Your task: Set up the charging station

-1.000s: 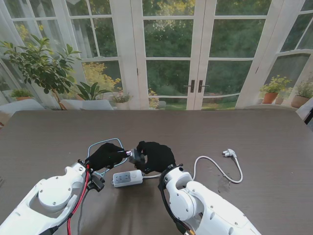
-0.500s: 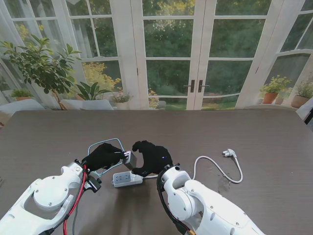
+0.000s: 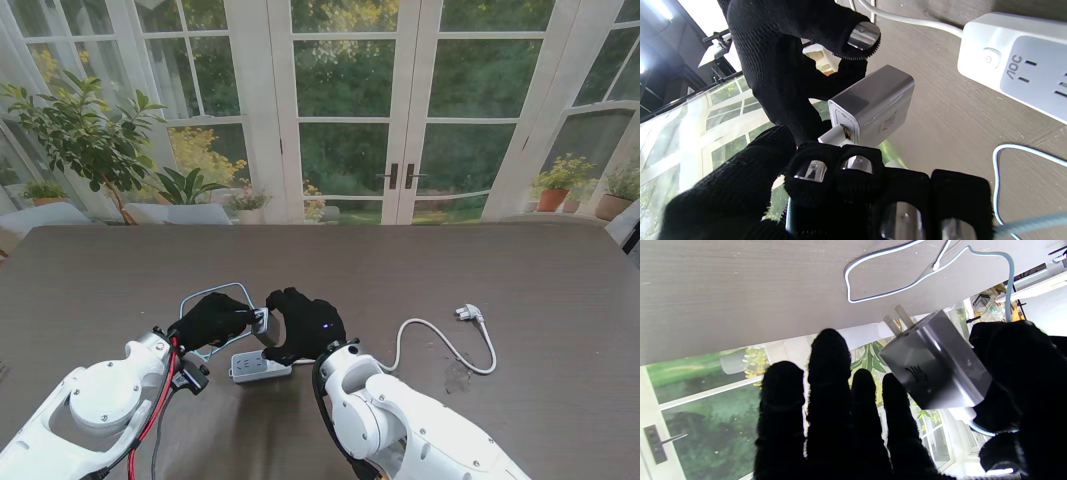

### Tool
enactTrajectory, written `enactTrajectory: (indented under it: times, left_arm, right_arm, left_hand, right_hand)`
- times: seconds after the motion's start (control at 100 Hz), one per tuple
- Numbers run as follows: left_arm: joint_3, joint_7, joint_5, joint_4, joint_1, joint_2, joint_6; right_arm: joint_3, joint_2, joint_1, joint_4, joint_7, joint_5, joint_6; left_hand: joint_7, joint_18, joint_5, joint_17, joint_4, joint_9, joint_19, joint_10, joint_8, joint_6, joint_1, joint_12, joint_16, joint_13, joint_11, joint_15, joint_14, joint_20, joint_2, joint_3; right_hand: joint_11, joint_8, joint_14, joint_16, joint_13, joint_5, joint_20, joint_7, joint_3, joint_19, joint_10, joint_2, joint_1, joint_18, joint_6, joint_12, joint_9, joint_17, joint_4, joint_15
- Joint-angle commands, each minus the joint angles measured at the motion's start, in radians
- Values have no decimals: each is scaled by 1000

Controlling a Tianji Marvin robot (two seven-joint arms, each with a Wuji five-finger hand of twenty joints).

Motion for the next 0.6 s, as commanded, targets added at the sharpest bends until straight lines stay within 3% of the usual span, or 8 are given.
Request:
enactTrajectory:
  times: [0.0,0.11,0.35,0.59]
  left_arm:
    - [0,-22,-2,-12,6,-3,7]
    - [3,-20,-7,-14,7,-4,10]
    - [12,-16,-10,-14,7,-5,20]
    - [16,-11,-16,-18,8,-7,30]
  right_arm:
    - [-8,-13,4,2,13,-1,8]
    - [-19,-19,9,8,13,6,19]
    - [-31,-31,10,24,-15,10,36]
    - [-28,-31,12,27,-16,8,42]
  left_hand:
    - [59,-134,87,42,28,44,271,5,5,86,19,-9,3,-11,121,84,-19,21,-34,29]
    - [59,-132,87,41,28,43,271,4,5,86,21,-11,3,-10,122,83,-18,21,-34,31]
    - [59,-128,87,41,27,43,271,5,5,86,21,-15,3,-10,123,83,-18,19,-31,30]
    - [58,-125,87,41,26,43,271,5,5,87,22,-17,2,-11,124,82,-15,19,-30,28]
  right_hand:
    - [20,32,-9,14,-12,-37,32,24,-21,20,6,2,-32,3,-13,17,-32,-13,32,29]
    - [43,45,-11,17,3,-28,36,38,-28,30,0,22,-18,2,-22,31,-7,-4,36,43]
    - [146,133,-18,29,94,41,35,164,-19,73,-38,108,36,13,-63,141,126,54,50,115]
    - [171,163,-19,34,132,100,31,220,2,87,-39,158,78,20,-58,183,192,77,57,135]
